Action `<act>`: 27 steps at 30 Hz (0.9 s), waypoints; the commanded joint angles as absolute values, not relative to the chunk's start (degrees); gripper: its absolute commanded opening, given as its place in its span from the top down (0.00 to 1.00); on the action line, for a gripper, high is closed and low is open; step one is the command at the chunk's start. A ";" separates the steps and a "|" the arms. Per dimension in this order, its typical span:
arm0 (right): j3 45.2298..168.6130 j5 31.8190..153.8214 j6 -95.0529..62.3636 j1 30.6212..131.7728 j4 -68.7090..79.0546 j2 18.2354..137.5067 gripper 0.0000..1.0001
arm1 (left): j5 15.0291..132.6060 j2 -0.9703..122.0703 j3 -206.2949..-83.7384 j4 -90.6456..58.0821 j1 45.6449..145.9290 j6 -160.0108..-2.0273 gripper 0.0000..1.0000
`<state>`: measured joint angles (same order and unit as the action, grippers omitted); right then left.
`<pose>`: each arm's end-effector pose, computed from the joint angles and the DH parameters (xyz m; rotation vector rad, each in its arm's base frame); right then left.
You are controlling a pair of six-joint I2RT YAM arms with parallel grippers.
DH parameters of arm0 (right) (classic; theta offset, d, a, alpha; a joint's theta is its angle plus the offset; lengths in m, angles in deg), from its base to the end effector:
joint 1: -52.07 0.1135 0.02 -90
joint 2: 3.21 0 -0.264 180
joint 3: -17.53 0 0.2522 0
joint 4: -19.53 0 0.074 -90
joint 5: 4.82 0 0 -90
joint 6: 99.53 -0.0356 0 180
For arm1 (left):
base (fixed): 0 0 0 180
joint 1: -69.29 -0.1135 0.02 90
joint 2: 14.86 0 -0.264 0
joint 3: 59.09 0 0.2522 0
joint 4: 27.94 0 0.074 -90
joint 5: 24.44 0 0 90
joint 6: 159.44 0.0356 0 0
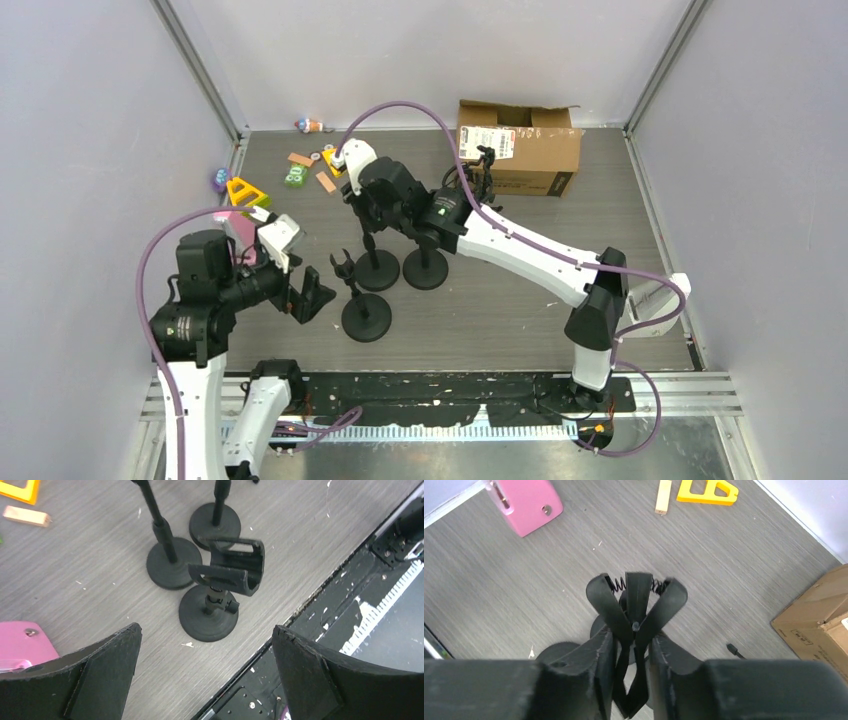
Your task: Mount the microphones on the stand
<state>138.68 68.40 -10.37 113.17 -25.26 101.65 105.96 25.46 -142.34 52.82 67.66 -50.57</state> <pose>0.2143 0.3669 0.3878 -0.8767 1.8703 0.3697 0.0839 -0.0207 0.3941 0.6801 1.9942 -0.5701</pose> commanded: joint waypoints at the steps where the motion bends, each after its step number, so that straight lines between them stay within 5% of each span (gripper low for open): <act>1: 144.66 67.51 -9.93 111.55 -21.28 103.36 0.77 | 110.30 24.90 -137.58 49.26 67.37 -47.82 0.00; 8: 155.50 63.72 -6.50 110.63 -19.65 108.61 0.94 | 115.65 25.40 -135.64 48.31 67.50 -45.68 0.00; 27: 160.12 63.22 -11.73 106.83 -7.13 119.00 0.95 | 118.30 23.94 -125.98 34.04 67.46 -53.54 0.00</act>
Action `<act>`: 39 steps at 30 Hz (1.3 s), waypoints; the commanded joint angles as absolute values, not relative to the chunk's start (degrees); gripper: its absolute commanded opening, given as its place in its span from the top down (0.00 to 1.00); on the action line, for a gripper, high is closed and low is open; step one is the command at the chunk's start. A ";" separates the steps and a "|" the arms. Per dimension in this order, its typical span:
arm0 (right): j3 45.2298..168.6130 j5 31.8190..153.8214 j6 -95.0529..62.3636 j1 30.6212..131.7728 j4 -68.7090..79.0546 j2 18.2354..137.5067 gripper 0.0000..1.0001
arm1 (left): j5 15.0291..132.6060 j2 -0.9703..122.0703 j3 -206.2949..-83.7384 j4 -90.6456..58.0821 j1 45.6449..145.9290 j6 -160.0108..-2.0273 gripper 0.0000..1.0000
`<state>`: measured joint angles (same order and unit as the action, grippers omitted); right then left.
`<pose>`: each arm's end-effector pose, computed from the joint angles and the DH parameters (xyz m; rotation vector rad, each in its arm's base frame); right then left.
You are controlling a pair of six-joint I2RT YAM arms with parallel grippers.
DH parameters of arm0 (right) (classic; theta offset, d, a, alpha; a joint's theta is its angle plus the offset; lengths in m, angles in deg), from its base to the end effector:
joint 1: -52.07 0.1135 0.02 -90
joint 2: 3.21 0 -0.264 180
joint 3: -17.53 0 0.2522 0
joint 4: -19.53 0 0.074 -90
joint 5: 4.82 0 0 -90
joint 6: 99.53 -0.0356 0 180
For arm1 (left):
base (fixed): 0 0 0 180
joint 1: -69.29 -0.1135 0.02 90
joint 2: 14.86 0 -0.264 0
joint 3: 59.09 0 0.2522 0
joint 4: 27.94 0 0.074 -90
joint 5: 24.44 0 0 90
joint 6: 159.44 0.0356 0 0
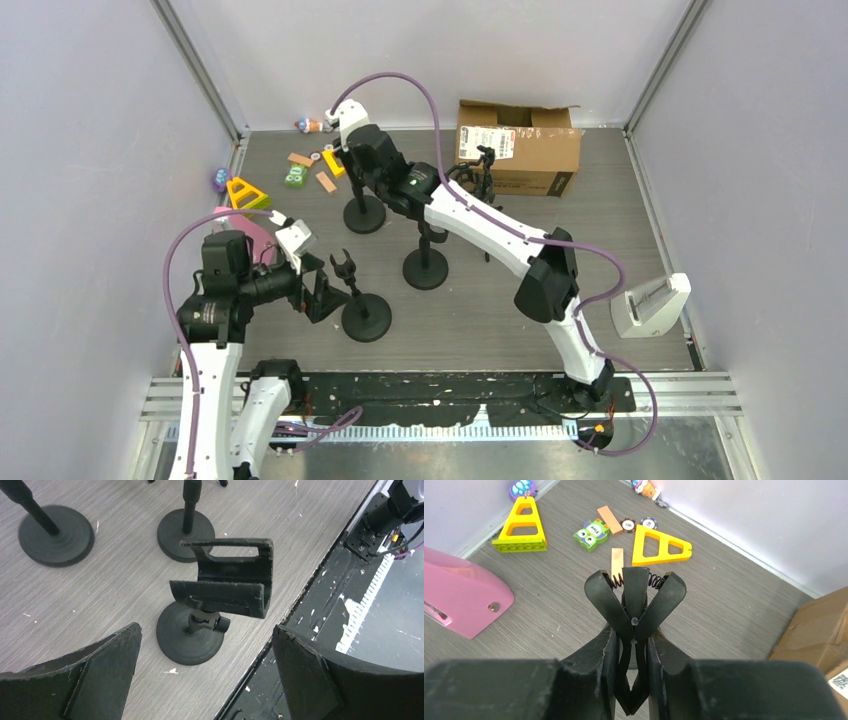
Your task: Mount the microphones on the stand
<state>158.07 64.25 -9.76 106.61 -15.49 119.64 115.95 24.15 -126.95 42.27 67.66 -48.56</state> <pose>0.3038 0.4047 0.3800 -0.6201 1.7590 0.3221 0.1091 -0.0243 0.3375 0.7713 1.9453 -0.7639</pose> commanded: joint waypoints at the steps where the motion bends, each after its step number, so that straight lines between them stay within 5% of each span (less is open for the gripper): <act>1: 158.94 63.25 -11.86 106.83 -6.57 119.10 0.95 | 118.83 23.94 -125.75 33.61 67.48 -53.87 0.00; 4: 156.99 63.59 -12.82 106.55 -4.78 119.25 0.94 | 120.17 23.63 -124.79 33.26 67.61 -53.98 0.00; 6: 156.63 63.71 -13.50 106.37 -4.92 119.27 0.80 | 120.94 23.23 -124.13 33.84 67.69 -52.52 0.00; 9: 155.92 63.62 -14.16 105.99 -5.24 118.36 0.38 | 121.81 22.51 -122.97 34.93 67.87 -49.84 0.00; 11: 155.30 63.75 -14.61 105.67 -5.56 117.20 0.23 | 122.16 22.18 -121.95 34.24 68.12 -49.01 0.01; 15: 154.37 64.40 -15.12 104.80 -7.23 114.00 0.09 | 123.15 22.01 -119.11 27.69 68.32 -52.09 0.00; 24: 142.89 64.46 -13.75 104.66 -8.08 101.44 0.08 | 125.39 23.64 -114.37 11.32 68.77 -62.28 0.03; 29: 136.89 64.33 -12.86 104.63 -8.58 95.30 0.07 | 126.71 25.18 -114.07 7.87 70.73 -63.86 0.23; 35: 130.42 63.45 -11.09 104.62 -10.97 88.94 0.07 | 130.49 25.07 -113.03 7.14 70.78 -63.56 0.34; 39: 126.64 63.22 -11.03 104.68 -11.53 86.20 0.07 | 129.48 24.51 -113.37 8.79 70.78 -61.71 0.65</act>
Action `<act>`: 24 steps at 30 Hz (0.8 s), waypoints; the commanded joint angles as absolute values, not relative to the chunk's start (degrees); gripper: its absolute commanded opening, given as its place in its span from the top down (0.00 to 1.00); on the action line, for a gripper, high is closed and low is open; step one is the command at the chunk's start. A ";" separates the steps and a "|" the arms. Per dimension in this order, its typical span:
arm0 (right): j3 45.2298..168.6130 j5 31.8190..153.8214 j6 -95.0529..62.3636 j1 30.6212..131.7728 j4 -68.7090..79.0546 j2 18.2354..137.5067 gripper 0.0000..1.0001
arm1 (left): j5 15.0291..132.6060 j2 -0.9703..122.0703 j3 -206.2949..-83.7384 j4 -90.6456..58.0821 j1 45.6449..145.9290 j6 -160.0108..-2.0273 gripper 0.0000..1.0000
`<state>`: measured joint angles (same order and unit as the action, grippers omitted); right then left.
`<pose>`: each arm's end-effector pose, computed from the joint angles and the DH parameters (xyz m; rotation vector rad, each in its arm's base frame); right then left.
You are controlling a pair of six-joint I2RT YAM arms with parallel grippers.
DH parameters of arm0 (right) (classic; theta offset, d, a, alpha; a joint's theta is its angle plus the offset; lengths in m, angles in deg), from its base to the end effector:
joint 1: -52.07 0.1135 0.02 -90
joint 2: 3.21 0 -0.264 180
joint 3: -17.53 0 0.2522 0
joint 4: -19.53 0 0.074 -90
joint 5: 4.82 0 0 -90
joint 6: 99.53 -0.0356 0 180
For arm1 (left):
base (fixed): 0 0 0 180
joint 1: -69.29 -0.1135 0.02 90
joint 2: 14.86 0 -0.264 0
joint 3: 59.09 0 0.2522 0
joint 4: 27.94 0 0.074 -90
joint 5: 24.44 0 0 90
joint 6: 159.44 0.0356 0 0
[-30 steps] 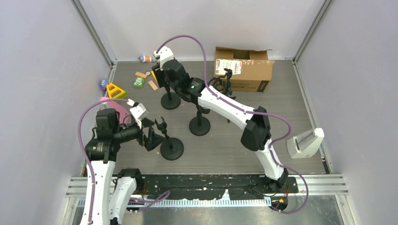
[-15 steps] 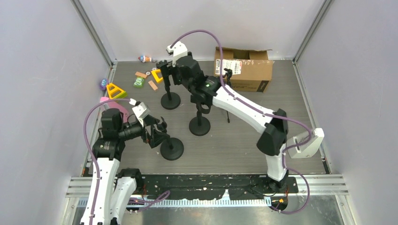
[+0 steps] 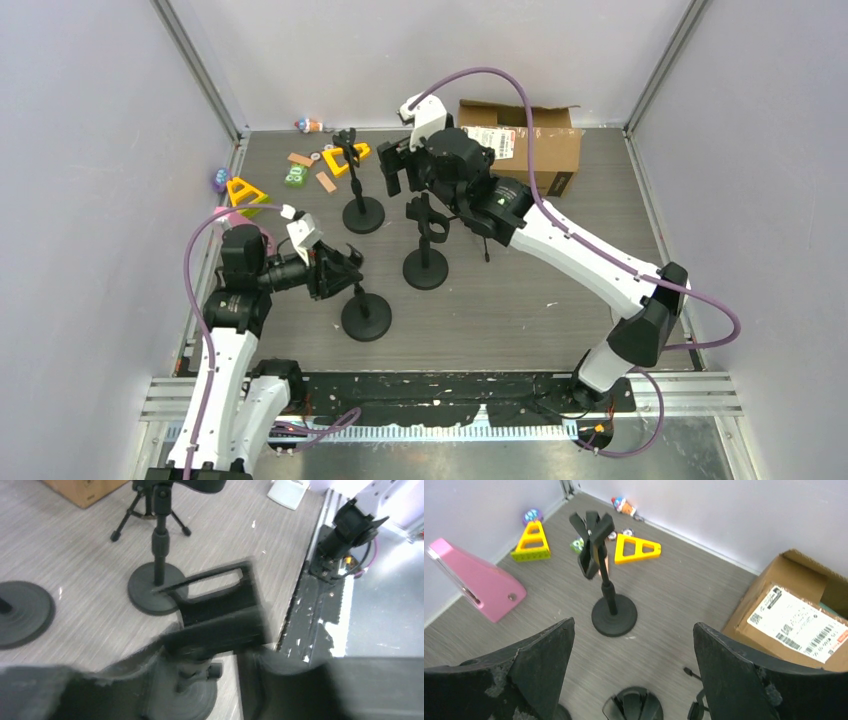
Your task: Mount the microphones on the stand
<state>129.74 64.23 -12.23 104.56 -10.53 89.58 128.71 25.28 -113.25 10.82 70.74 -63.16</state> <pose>0.2391 0.2906 0.4412 -0.4902 1.6900 0.3834 0.1438 -0.0354 0.3071 0.8061 1.7019 -1.0288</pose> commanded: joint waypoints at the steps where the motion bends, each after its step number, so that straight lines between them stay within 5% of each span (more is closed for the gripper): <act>1: 126.07 63.17 -11.22 104.71 -11.61 85.83 0.07 | 128.71 24.47 -113.96 9.02 70.78 -61.13 0.73; 24: 118.23 61.67 -10.21 107.18 -12.28 81.37 0.07 | 120.91 34.87 -126.60 15.62 58.27 -33.61 0.77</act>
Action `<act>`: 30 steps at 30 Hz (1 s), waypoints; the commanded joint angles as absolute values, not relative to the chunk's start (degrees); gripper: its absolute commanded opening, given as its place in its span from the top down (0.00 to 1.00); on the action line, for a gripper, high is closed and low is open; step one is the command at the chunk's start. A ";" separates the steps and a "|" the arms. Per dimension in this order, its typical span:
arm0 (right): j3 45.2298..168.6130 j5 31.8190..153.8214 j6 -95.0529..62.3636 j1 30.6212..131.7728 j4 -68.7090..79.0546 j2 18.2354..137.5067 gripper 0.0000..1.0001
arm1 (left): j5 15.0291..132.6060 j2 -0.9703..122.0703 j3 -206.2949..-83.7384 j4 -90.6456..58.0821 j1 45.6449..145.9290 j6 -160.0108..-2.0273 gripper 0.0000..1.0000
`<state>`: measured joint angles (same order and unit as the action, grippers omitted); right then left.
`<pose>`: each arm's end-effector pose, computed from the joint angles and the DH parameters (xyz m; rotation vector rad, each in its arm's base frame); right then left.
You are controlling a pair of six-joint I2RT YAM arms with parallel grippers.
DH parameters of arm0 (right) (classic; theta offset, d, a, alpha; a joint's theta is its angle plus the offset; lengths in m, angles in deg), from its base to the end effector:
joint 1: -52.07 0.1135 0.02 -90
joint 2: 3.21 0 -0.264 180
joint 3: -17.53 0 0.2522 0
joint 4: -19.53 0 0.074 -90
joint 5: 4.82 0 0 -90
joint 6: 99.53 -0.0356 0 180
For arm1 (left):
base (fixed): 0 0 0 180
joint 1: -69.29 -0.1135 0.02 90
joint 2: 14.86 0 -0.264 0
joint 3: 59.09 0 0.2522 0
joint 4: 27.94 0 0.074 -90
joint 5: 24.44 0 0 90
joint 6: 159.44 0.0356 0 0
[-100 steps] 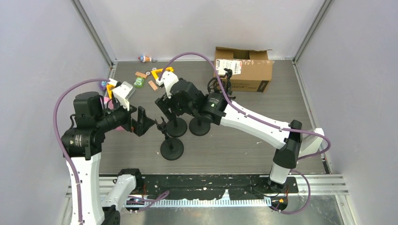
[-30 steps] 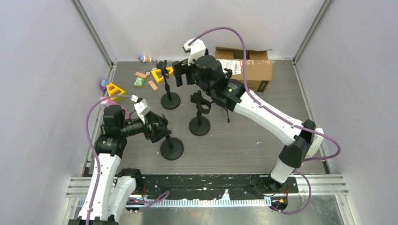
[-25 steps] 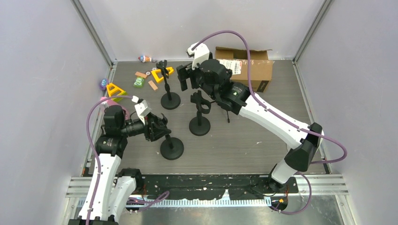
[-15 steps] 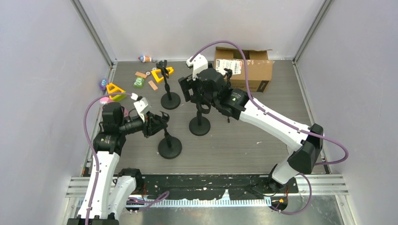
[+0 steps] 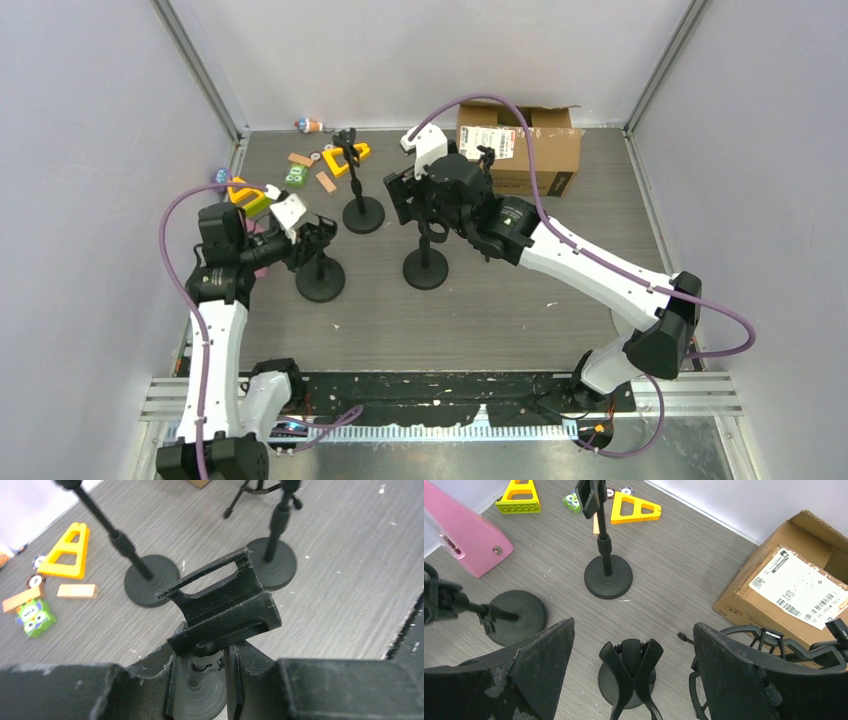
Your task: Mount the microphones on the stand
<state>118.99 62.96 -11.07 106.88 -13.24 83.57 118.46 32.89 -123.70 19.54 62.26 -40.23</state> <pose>0.2132 0.2789 0.4078 -0.5956 1.7771 0.3143 0.1682 -0.0079 0.3334 0.8696 1.7121 -0.5459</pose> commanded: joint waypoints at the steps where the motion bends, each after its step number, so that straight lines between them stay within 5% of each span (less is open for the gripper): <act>1: 118.13 61.61 -10.16 107.18 -12.31 81.40 0.07 | 121.92 35.88 -127.23 15.88 56.96 -33.11 0.77; 8: 118.60 62.32 -9.99 107.18 -14.34 81.73 0.07 | 128.68 44.60 -133.69 23.23 51.86 -28.15 0.67; 18: 117.09 63.06 -9.90 107.18 -17.47 82.35 0.02 | 128.49 45.80 -132.55 24.21 49.51 -25.09 0.01; 30: 117.84 65.48 -10.49 107.18 -19.34 85.00 0.03 | 123.16 42.58 -138.84 21.24 49.51 -50.43 0.00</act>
